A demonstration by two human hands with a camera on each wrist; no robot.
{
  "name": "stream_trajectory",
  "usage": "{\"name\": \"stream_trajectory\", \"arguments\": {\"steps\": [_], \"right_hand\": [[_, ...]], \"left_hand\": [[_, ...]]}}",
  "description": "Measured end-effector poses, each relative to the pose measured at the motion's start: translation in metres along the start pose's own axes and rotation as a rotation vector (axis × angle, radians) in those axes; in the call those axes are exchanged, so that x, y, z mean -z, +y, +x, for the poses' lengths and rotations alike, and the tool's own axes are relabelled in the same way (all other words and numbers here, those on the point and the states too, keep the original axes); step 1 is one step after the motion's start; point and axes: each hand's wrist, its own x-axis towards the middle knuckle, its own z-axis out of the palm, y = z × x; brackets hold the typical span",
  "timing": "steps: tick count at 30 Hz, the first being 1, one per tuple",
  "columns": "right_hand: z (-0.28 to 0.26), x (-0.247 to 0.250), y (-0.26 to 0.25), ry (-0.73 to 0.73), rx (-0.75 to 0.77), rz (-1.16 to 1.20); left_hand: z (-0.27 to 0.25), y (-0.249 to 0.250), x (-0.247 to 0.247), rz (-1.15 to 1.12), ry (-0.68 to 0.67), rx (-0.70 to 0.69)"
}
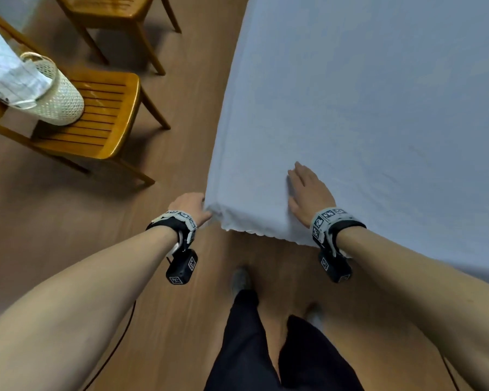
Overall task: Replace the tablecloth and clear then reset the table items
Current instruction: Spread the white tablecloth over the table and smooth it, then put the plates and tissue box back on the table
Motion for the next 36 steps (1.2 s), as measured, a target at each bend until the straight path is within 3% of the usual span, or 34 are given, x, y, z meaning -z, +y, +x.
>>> {"name": "stream_trajectory", "arguments": {"steps": [12, 18, 23, 36], "right_hand": [[0.01, -0.019, -0.036, -0.049, 0.004, 0.006], [0.008, 0.0, -0.036, -0.025, -0.043, 0.03], [0.006, 0.057, -0.023, 0.011, -0.121, 0.102], [-0.022, 0.237, 0.037, 0.126, -0.247, 0.111]], "left_hand": [[0.017, -0.028, -0.003, 0.138, -0.006, -0.03], [0.016, -0.023, 0.006, 0.152, -0.061, -0.057], [0.007, 0.009, 0.065, 0.11, -0.017, -0.08], [-0.071, 0.157, 0.25, 0.052, 0.362, -0.234]]}}
